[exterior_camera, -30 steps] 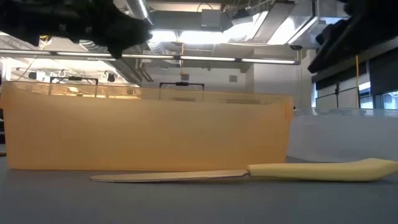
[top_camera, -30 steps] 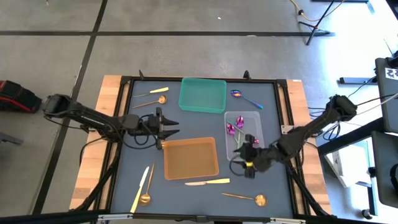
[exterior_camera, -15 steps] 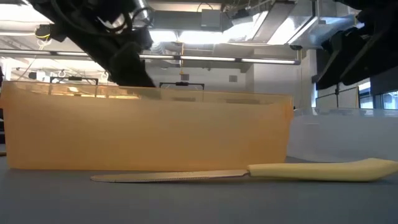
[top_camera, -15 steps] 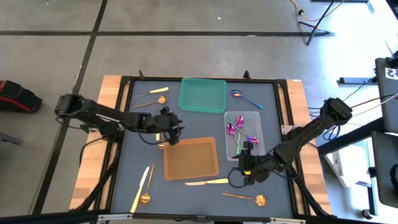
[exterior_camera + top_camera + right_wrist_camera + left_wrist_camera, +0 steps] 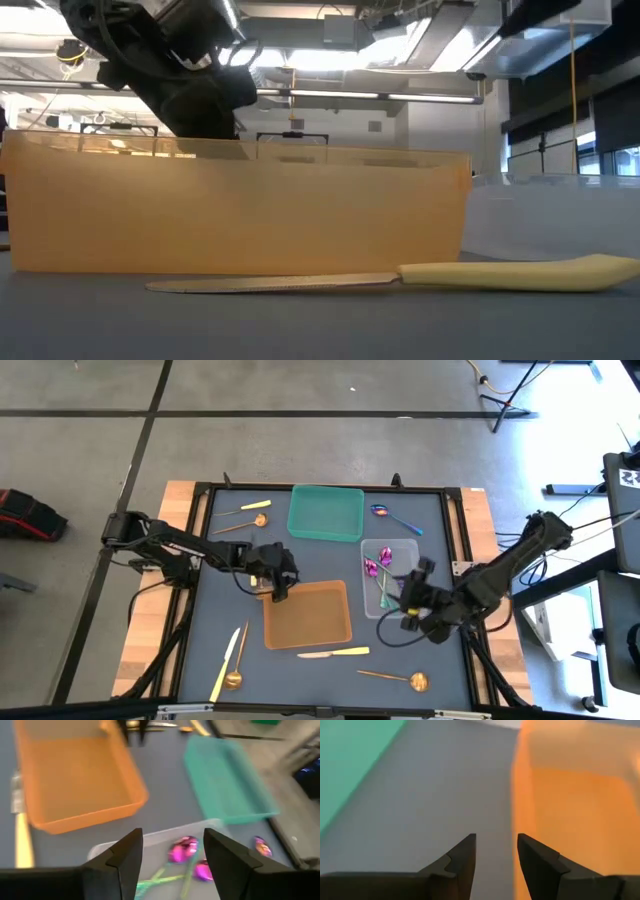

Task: Sort silverware by color (type)
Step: Put the blue spoon into the transparent bin

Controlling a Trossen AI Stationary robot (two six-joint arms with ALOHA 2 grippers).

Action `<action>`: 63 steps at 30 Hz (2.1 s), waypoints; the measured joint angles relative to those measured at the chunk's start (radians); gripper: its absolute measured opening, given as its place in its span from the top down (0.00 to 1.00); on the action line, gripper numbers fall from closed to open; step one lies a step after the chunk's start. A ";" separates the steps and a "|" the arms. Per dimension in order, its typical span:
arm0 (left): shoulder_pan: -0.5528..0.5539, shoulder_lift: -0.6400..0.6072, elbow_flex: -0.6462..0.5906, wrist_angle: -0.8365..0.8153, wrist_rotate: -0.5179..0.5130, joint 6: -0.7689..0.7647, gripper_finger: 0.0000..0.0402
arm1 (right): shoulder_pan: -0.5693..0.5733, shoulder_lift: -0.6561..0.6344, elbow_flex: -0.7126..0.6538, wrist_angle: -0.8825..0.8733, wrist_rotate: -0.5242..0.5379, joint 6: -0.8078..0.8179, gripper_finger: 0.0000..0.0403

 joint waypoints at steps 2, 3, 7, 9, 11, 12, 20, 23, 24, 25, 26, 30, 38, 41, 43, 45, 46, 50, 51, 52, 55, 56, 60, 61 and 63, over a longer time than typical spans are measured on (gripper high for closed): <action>-0.004 0.000 0.000 0.033 0.039 0.000 0.65 | -0.012 -0.013 0.021 -0.071 0.017 0.028 0.50; -0.008 0.000 0.000 0.044 0.054 0.000 0.65 | -0.022 -0.020 0.020 -0.089 0.013 0.039 0.50; -0.022 0.000 0.000 0.056 0.068 0.007 0.65 | -0.078 -0.042 -0.015 -0.144 0.017 0.067 0.50; -0.020 0.000 0.000 0.065 0.023 0.010 0.65 | -0.129 -0.046 -0.048 -0.149 0.016 0.061 0.50; -0.012 -0.003 0.000 0.068 -0.036 0.009 0.65 | -0.190 -0.046 -0.087 -0.148 0.012 0.026 0.50; -0.008 -0.005 0.003 0.065 -0.058 0.009 0.65 | -0.222 -0.046 -0.104 -0.146 0.015 0.001 0.50; 0.008 -0.006 0.047 0.068 -0.123 0.112 0.65 | -0.527 -0.046 -0.172 -0.135 0.015 -0.255 0.50; 0.009 -0.006 0.056 0.067 -0.204 0.165 0.65 | -0.669 -0.046 -0.172 -0.064 -0.015 -0.404 0.50; 0.009 -0.006 0.058 0.069 -0.231 0.178 0.65 | -0.720 -0.045 -0.172 -0.033 -0.042 -0.455 0.50; 0.009 -0.006 0.059 0.072 -0.256 0.194 0.65 | -0.768 -0.045 -0.172 0.004 -0.073 -0.503 0.50; 0.009 -0.006 0.059 0.073 -0.281 0.213 0.65 | -0.814 -0.045 -0.172 0.049 -0.108 -0.554 0.50; 0.009 -0.006 0.059 0.075 -0.334 0.247 0.65 | -1.004 -0.037 -0.172 0.247 -0.331 -0.732 0.50; 0.007 -0.006 0.059 0.075 -0.326 0.240 0.65 | -1.364 0.084 -0.172 0.457 -0.761 -0.849 0.50; -0.002 -0.006 0.059 0.074 -0.326 0.240 0.65 | -1.450 0.161 -0.172 0.457 -0.841 -0.869 0.50; -0.008 -0.006 0.059 0.074 -0.326 0.240 0.65 | -1.492 0.209 -0.172 0.457 -0.890 -0.878 0.50; -0.011 -0.006 0.059 0.074 -0.325 0.242 0.65 | -1.526 0.251 -0.172 0.457 -0.933 -0.894 0.50; -0.011 -0.006 0.059 0.074 -0.325 0.244 0.65 | -1.538 0.272 -0.172 0.457 -0.948 -0.895 0.50; -0.011 -0.006 0.059 0.074 -0.325 0.245 0.65 | -1.559 0.324 -0.172 0.455 -0.963 -0.895 0.50; -0.010 -0.006 0.059 0.074 -0.325 0.245 0.65 | -1.559 0.333 -0.172 0.456 -0.964 -0.897 0.50; -0.010 -0.006 0.059 0.074 -0.325 0.245 0.65 | -1.558 0.342 -0.172 0.458 -0.965 -0.901 0.50; -0.010 -0.006 0.059 0.074 -0.325 0.246 0.65 | -1.555 0.365 -0.172 0.479 -0.942 -0.922 0.50; -0.010 -0.006 0.059 0.074 -0.325 0.246 0.65 | -1.555 0.372 -0.172 0.493 -0.917 -0.922 0.50; -0.010 -0.006 0.059 0.074 -0.325 0.246 0.65 | -1.557 0.405 -0.172 0.500 -0.903 -0.916 0.50; -0.010 -0.006 0.059 0.074 -0.325 0.246 0.65 | -1.557 0.414 -0.172 0.504 -0.903 -0.917 0.50; -0.010 -0.006 0.059 0.074 -0.326 0.246 0.65 | -1.557 0.435 -0.172 0.525 -0.904 -0.920 0.50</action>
